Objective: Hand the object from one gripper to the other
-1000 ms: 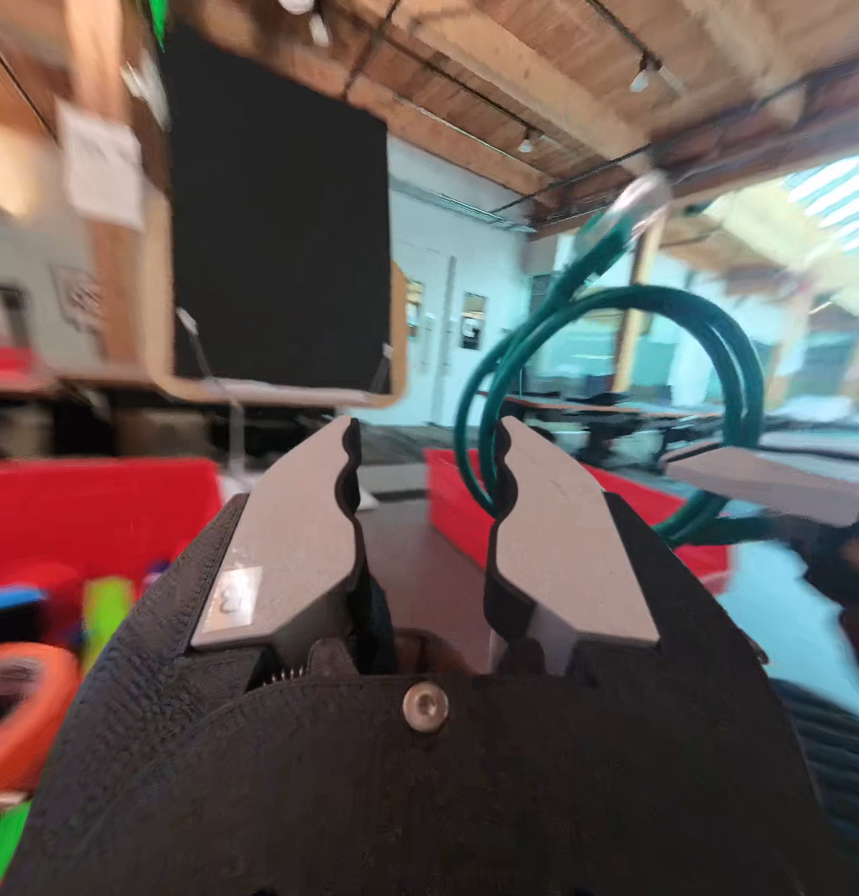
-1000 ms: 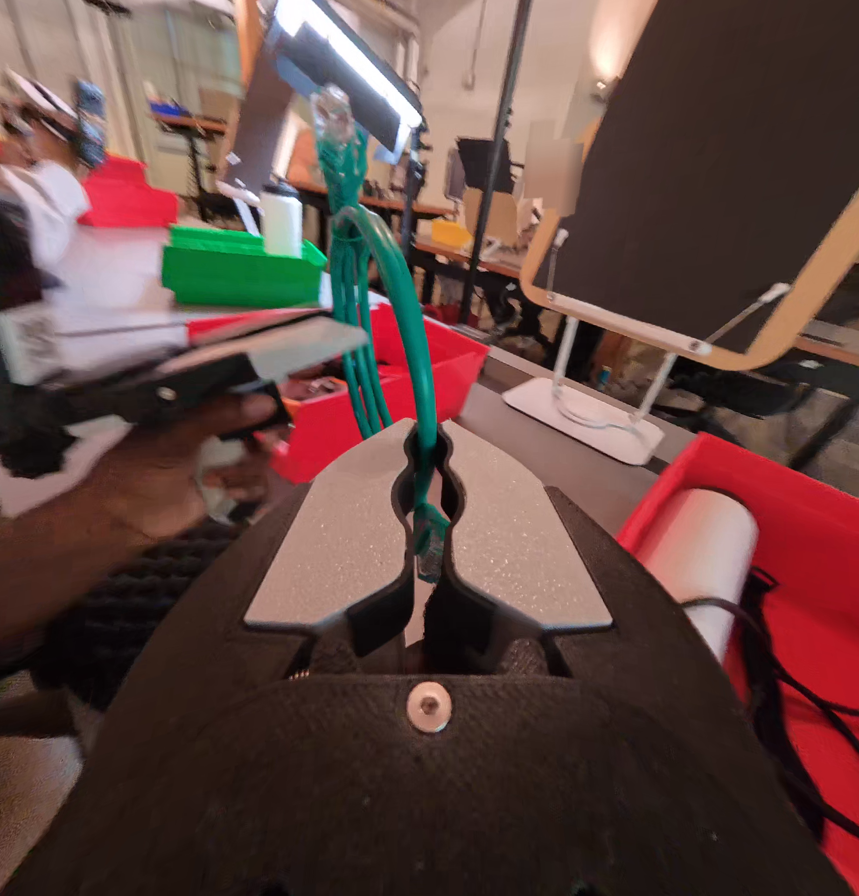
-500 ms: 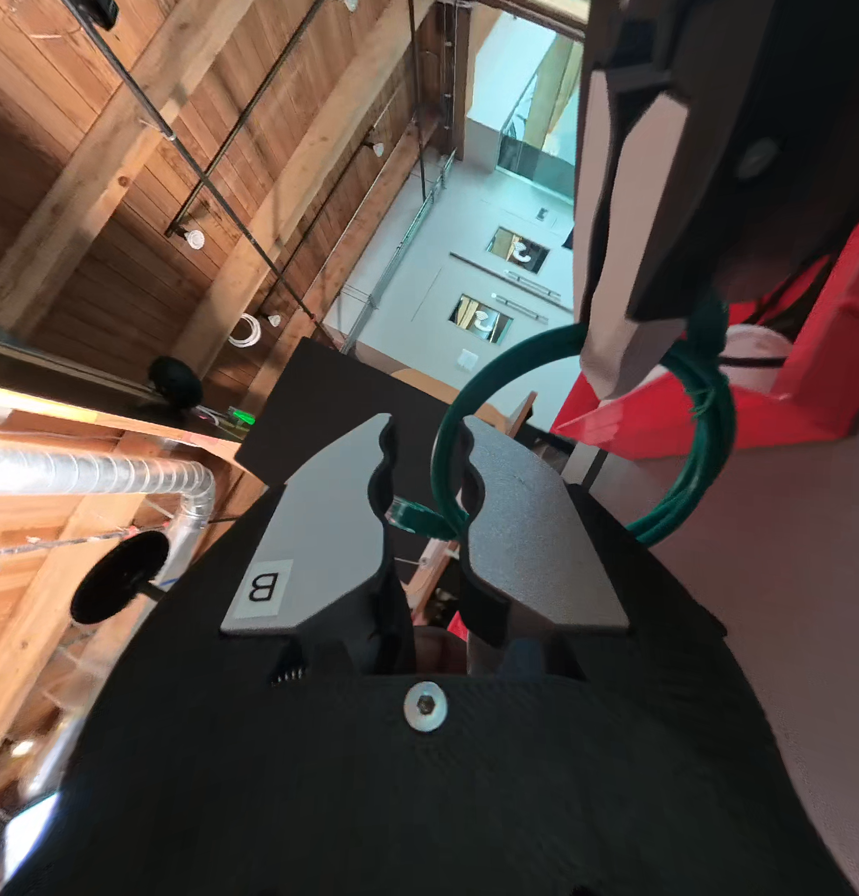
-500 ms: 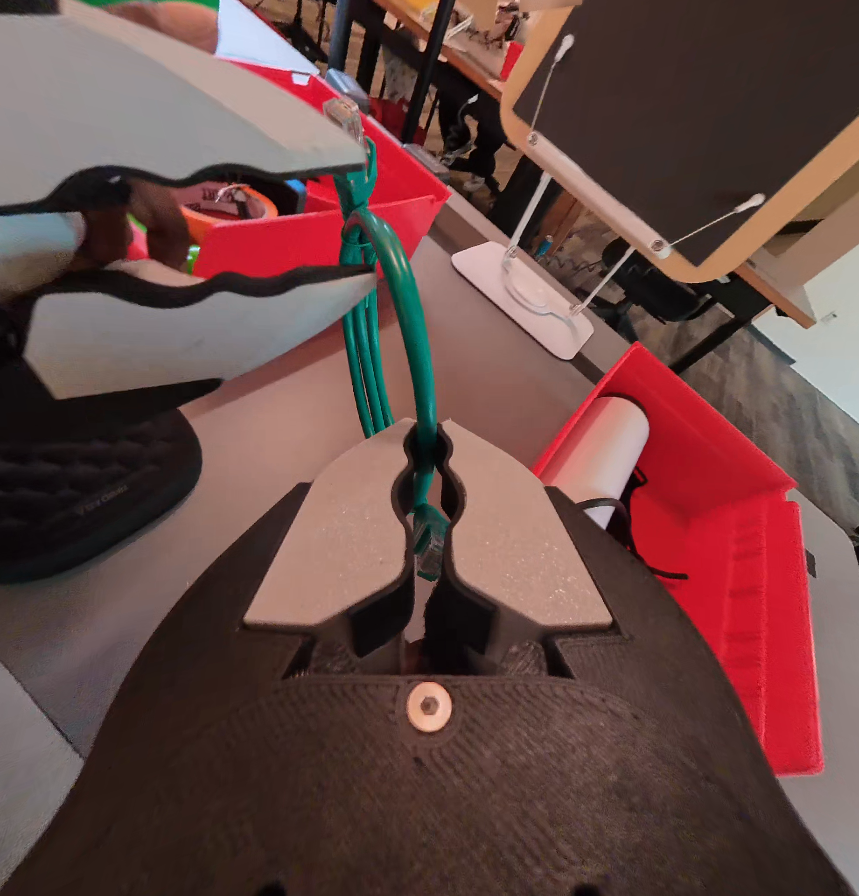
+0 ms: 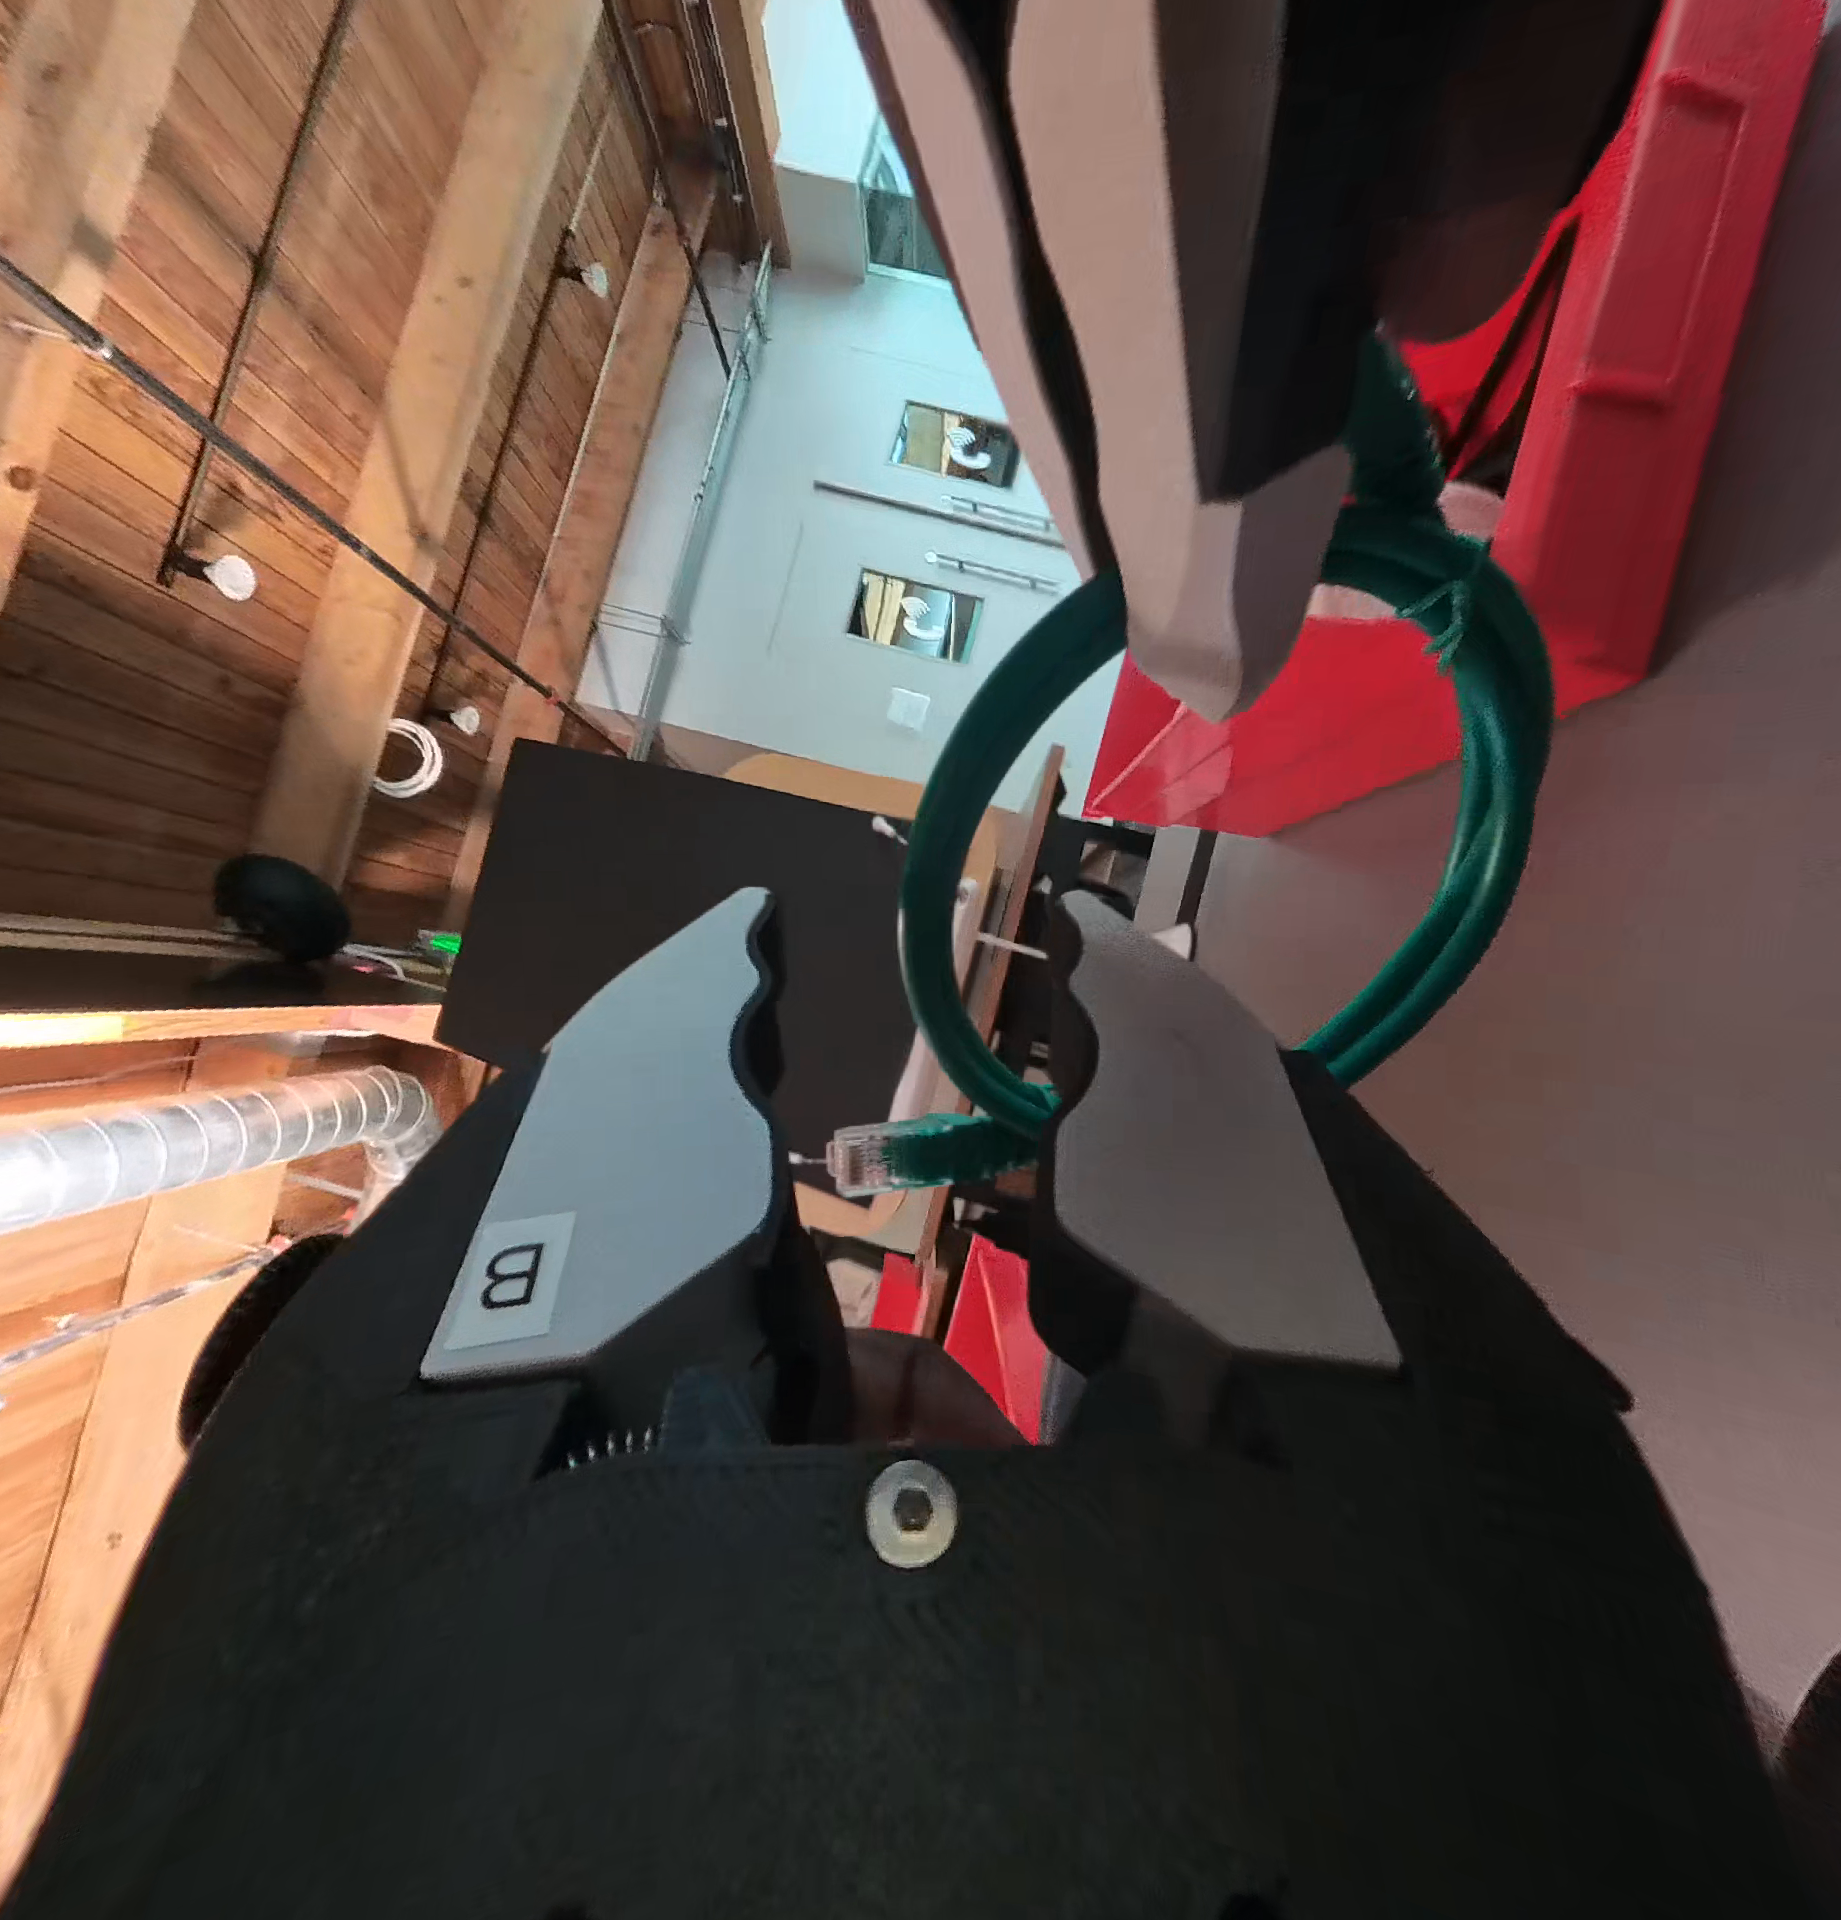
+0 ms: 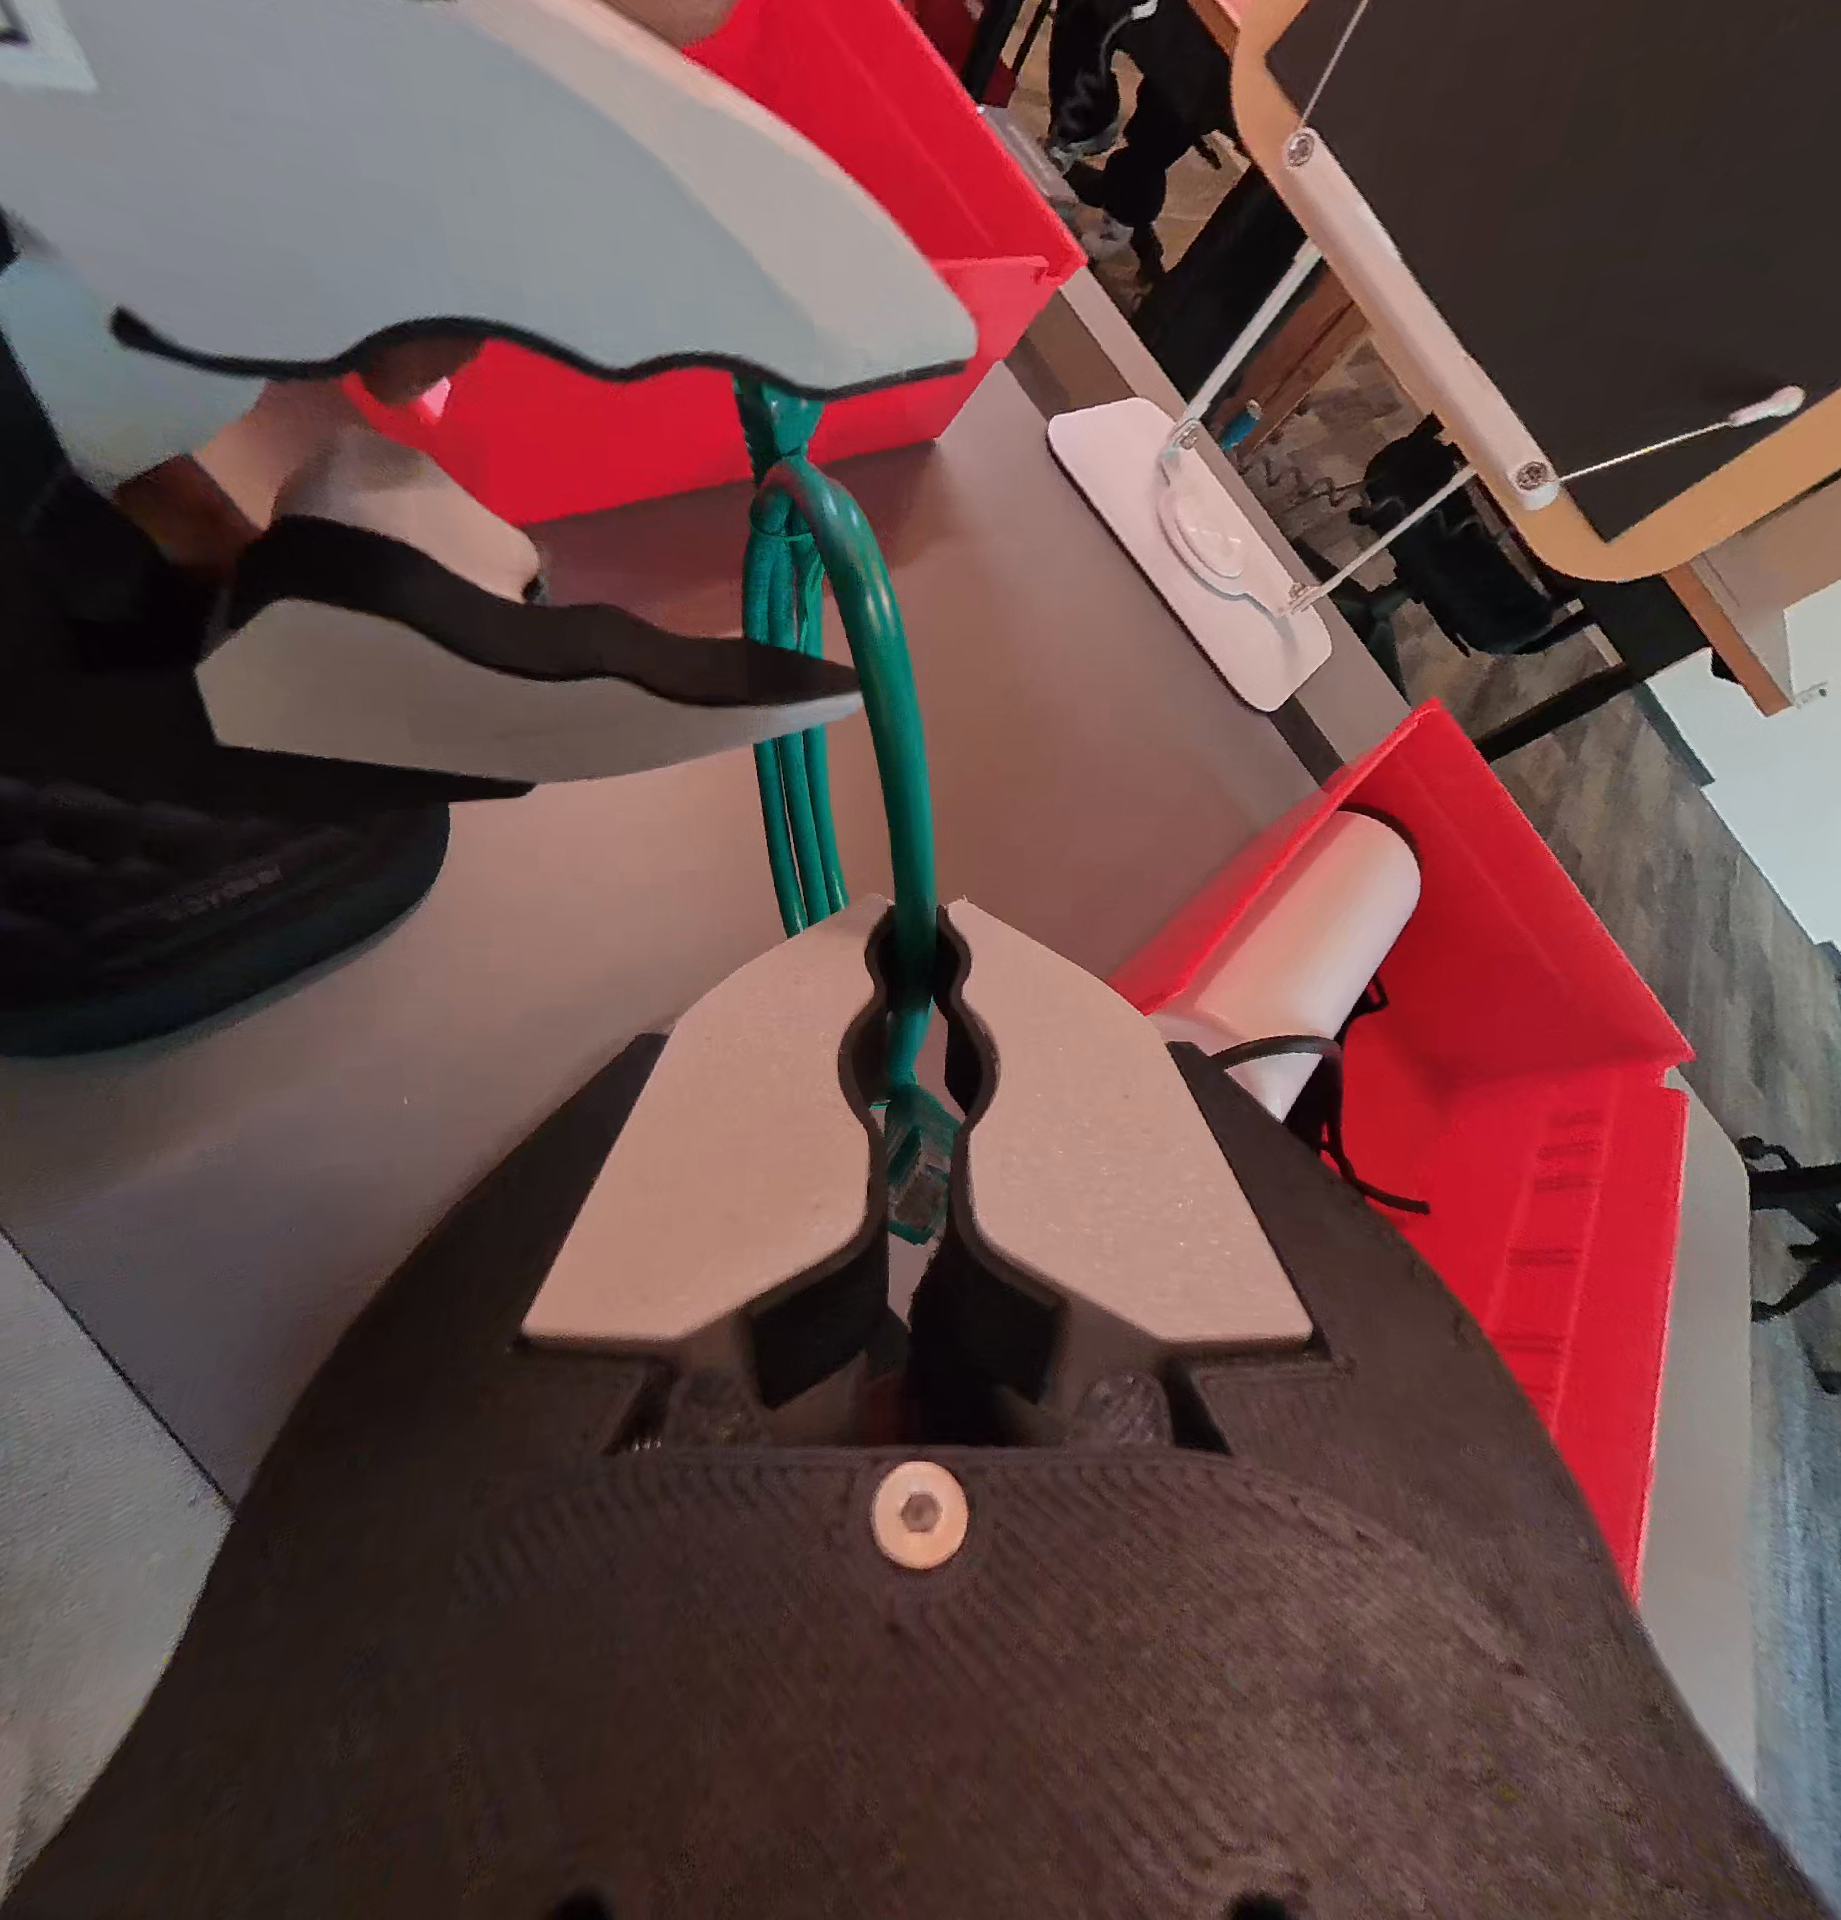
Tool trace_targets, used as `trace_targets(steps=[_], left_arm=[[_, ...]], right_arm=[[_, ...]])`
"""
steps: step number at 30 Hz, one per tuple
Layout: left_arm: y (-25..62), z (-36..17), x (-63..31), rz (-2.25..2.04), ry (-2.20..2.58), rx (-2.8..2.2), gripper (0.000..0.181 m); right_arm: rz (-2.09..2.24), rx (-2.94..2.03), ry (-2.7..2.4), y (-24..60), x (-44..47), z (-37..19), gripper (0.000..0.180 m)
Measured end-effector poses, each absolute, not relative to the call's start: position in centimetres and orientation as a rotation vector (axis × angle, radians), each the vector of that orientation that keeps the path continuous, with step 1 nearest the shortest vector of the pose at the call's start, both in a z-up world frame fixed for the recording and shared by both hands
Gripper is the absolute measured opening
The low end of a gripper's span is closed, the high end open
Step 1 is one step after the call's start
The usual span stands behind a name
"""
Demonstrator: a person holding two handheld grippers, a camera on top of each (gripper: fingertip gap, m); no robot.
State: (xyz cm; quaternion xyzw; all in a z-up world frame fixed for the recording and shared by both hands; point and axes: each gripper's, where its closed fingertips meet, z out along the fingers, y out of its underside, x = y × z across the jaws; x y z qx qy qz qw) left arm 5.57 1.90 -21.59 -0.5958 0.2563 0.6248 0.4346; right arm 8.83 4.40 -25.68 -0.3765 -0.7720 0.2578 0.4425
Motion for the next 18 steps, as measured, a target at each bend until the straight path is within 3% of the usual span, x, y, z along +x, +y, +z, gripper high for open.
trace_targets(steps=[4, 8, 14, 18], left_arm=[[1.9, -22.2, 4.9, 1.594, 0.631, -1.528, 0.010], [1.6, -21.7, 4.9, 1.478, 0.479, -1.556, 0.006], [0.7, -20.8, 3.3, 1.328, 0.183, -1.576, 0.006], [-0.3, -20.0, 1.8, 1.191, -0.043, -1.548, 0.006]], right_arm=[[0.609, -0.904, -1.933, 4.2, 9.0, -25.9, 0.005], [0.637, -0.866, -1.853, 4.4, 8.7, -24.7, 0.006], [0.839, -0.826, -1.489, 5.8, 9.0, -18.7, 0.069], [1.138, -0.742, -1.243, 5.7, 11.0, -14.6, 0.077]])
